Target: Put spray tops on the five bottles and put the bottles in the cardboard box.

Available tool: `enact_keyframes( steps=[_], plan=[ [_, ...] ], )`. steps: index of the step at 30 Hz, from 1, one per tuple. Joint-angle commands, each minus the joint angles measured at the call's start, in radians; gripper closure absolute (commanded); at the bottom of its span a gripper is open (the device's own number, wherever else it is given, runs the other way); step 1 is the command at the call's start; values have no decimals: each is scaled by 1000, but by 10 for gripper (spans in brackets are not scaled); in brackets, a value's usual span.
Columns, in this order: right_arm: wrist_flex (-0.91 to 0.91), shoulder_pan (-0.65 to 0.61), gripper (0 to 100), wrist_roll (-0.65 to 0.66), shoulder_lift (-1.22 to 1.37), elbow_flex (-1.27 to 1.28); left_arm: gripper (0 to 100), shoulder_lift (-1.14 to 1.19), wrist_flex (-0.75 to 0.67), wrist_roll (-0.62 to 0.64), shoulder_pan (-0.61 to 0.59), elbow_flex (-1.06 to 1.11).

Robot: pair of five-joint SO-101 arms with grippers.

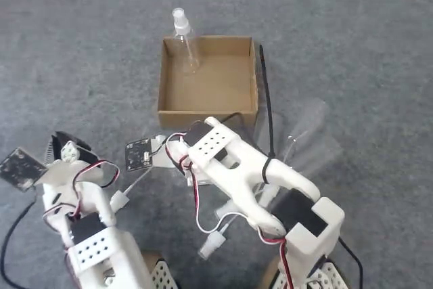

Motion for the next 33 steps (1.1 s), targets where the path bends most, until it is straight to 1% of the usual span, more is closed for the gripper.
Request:
enact_keyframes(
  steps=[1, 5, 9, 14, 21, 29, 33],
  plan=[
    [12, 16, 905, -14, -42, -64, 973, -15, -29, -6, -2, -15],
    [18, 16, 907, -153, -44, -80, 973, -15, -29, -6, -2, -15],
    [21, 27, 908, -256, -44, -106, 973, -15, -29, -6, -2, -15],
    [21, 41, 908, -330, -107, -100, 973, -15, -29, -6, -2, -15],
    [38, 67, 909, -465, -246, -48, 973, -15, -32, -6, -2, -15],
    [38, 111, 909, -557, -349, -25, 972, -15, -32, -6, 0, -15],
    [38, 116, 909, -555, -407, 15, 971, -15, -32, -8, 48, -16]
  ],
)
